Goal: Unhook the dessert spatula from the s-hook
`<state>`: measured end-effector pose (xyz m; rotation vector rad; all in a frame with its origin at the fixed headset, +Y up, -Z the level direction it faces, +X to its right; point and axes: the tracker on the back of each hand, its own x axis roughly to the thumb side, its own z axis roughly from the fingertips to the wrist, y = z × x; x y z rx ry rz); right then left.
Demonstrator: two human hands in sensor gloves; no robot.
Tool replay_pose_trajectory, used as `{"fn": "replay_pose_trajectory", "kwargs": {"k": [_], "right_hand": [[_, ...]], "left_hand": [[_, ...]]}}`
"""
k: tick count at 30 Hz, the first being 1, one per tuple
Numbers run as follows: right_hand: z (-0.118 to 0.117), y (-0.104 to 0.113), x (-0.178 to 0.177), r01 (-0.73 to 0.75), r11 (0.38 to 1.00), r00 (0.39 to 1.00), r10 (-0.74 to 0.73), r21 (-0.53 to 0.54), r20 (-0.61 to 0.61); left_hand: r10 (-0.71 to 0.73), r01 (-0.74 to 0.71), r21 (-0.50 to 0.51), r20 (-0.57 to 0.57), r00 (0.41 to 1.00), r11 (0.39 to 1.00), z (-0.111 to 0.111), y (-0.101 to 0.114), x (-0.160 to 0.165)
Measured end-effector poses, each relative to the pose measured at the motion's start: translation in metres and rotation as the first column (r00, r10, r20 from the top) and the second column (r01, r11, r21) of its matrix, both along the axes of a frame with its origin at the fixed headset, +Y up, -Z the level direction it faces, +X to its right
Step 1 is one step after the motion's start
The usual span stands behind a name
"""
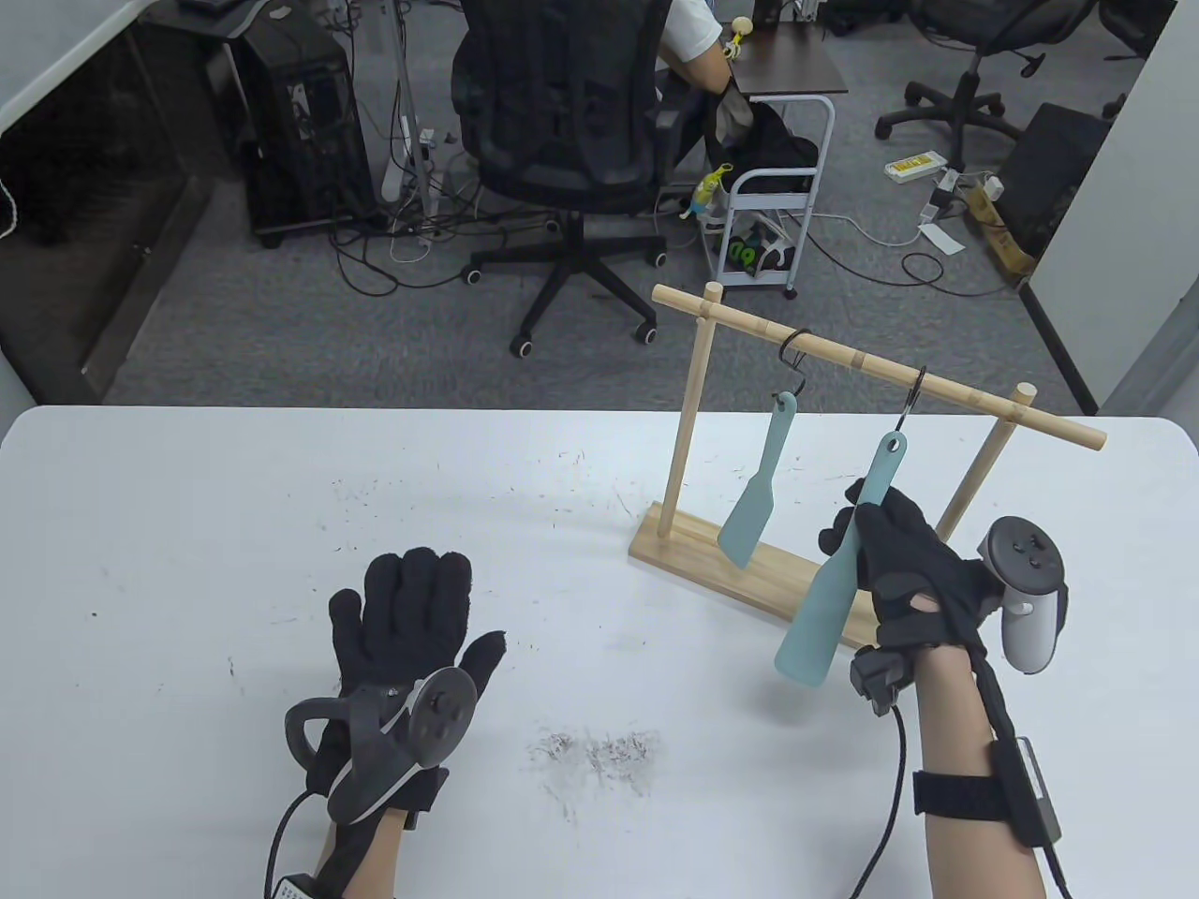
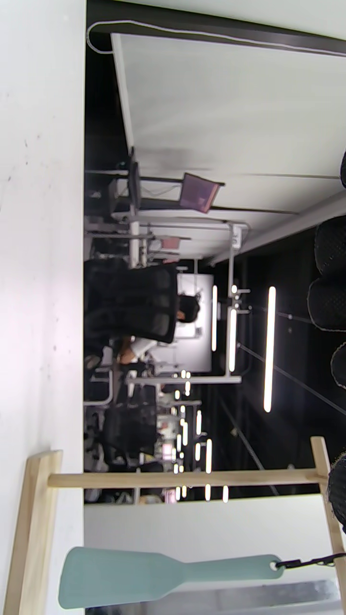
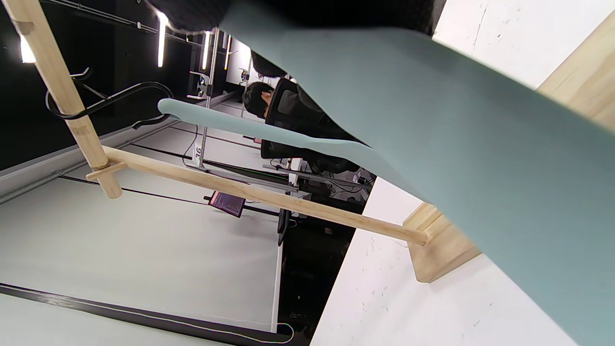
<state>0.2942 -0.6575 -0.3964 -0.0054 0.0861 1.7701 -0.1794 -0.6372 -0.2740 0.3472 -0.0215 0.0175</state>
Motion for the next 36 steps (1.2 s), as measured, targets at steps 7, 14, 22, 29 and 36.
{"fn": "replay_pose_trajectory", "kwargs": {"k": [7,14,22,29,36], "right_hand": [[0.0009,0.0002,-0.0001,-0.003,1.000,1.000,0.003,0.004,-0.007],[0.0027,0.0028,-0.0007,-0.007,1.000,1.000,0.007,0.012,-0.011],[0.0044,0.0032,-0.0008,-0.005,1.000,1.000,0.005,0.013,-0.014],[0.0057,0.0037,-0.0024,-0.006,1.000,1.000,0.007,0.017,-0.029],[0.0067,0.0041,-0.0029,-0.002,1.000,0.999,0.003,0.021,-0.036]], "left_hand": [[0.005,-0.005,0.002,0.001,1.000,1.000,-0.0006,-0.0006,0.0001],[0.001,-0.001,-0.004,-0.002,1.000,1.000,-0.0003,-0.0012,-0.0006],[0.004,-0.004,-0.004,-0.002,1.000,1.000,-0.0002,-0.0011,-0.0012],[0.000,0.000,-0.012,-0.004,1.000,1.000,-0.0004,-0.0013,-0.0009],[0.001,-0.001,-0.015,-0.005,1.000,1.000,-0.0007,-0.0013,-0.0010]]}}
